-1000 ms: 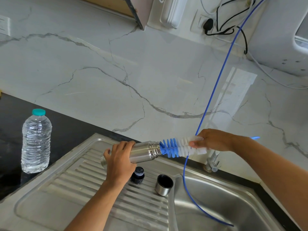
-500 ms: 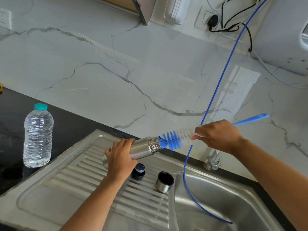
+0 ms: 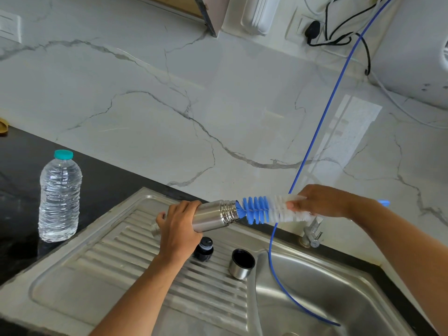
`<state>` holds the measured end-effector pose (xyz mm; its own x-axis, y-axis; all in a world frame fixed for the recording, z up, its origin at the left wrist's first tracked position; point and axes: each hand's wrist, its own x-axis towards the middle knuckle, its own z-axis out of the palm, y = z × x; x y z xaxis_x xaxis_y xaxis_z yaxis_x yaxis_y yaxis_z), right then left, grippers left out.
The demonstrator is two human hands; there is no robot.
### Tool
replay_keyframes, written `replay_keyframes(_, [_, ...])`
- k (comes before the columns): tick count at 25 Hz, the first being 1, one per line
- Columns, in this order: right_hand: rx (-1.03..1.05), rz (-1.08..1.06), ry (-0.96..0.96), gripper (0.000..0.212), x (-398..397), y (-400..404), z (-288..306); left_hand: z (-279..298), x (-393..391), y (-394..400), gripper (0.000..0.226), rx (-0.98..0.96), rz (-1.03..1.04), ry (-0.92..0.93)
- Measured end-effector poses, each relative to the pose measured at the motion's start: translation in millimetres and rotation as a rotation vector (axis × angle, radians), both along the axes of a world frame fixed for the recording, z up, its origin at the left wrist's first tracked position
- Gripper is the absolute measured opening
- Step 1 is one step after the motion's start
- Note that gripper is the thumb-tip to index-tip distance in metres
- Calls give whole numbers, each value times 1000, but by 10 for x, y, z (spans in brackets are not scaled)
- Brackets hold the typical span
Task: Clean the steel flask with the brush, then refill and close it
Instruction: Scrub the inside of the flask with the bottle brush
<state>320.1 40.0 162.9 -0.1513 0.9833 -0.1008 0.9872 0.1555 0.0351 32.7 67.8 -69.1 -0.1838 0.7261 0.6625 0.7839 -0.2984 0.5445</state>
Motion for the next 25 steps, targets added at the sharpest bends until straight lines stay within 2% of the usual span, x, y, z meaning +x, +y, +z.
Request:
replay_keyframes(3, [482, 344, -322, 90, 100, -13, 16, -23, -34, 18, 79, -65, 23, -41])
replay_keyframes(5, [626, 356, -439, 83, 201, -87, 126, -26, -61, 24, 77, -99, 48, -96])
replay_keyframes(7, [595, 285, -473, 70, 242, -160, 185, -10, -62, 14, 78, -105, 55, -123])
replay_keyframes(9, [531, 287, -426, 66, 275, -180, 145, 15, -54, -2, 78, -88, 45, -123])
replay_keyframes(12, [477, 207, -250, 57, 313, -169, 25, 61, -42, -41, 77, -83, 51, -130])
replay_keyframes(15, [379, 67, -61, 63, 334, -89, -177, 102, -58, -69, 76, -73, 50, -155])
replay_keyframes(21, [236, 42, 230, 61, 18, 361, -995, 239, -135, -74, 77, -46, 57, -291])
replay_keyframes(25, [132, 51, 283, 38, -421, 863, -1520, 263, -167, -53, 75, -12, 55, -322])
